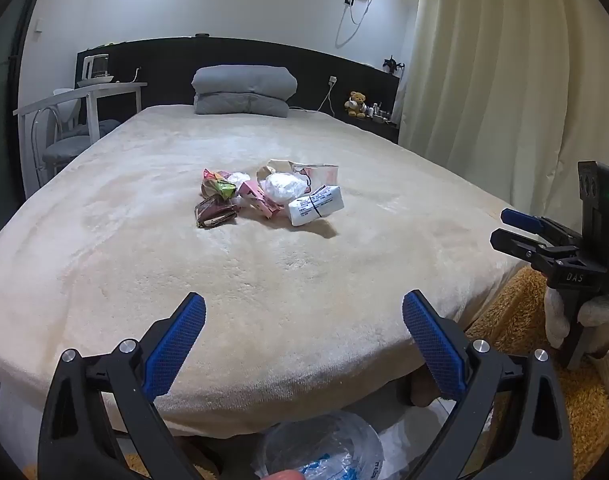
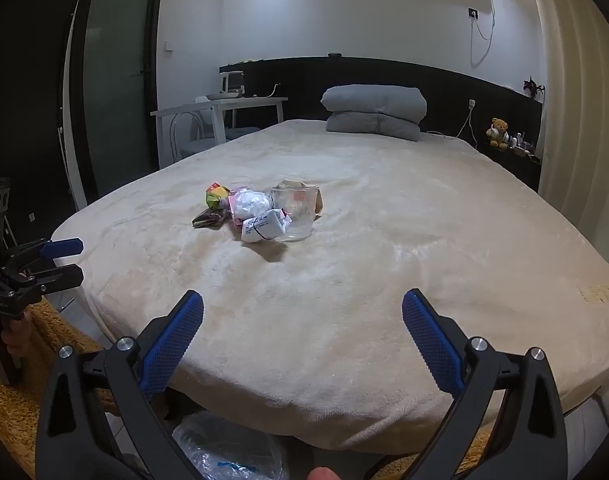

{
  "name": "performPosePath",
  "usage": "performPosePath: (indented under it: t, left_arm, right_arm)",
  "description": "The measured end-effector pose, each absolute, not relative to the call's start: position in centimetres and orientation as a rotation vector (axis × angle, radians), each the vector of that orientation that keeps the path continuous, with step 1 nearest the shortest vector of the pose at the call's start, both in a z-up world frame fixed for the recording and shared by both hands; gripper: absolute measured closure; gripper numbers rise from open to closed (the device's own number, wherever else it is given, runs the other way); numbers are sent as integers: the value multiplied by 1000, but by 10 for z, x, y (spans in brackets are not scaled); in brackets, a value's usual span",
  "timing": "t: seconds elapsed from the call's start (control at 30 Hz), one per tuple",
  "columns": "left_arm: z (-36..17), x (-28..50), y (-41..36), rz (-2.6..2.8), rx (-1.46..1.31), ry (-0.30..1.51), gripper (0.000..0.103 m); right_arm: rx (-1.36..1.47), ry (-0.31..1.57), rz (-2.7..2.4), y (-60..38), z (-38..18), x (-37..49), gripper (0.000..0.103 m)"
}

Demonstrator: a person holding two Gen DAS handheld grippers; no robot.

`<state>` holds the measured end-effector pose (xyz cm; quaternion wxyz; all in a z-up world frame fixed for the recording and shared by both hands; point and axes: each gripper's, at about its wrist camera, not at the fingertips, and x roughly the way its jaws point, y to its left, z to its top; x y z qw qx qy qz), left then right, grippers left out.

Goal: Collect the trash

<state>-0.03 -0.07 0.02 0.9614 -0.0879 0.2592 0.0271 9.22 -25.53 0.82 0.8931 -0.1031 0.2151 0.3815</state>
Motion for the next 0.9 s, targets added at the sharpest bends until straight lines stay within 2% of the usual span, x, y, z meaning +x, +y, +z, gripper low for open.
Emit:
performPosePath:
  t: [0.9]
  left_arm:
    - [4, 1, -5, 44, -175, 514, 6]
  right_arm:
    - [-238, 479, 790, -246, 2, 94, 5]
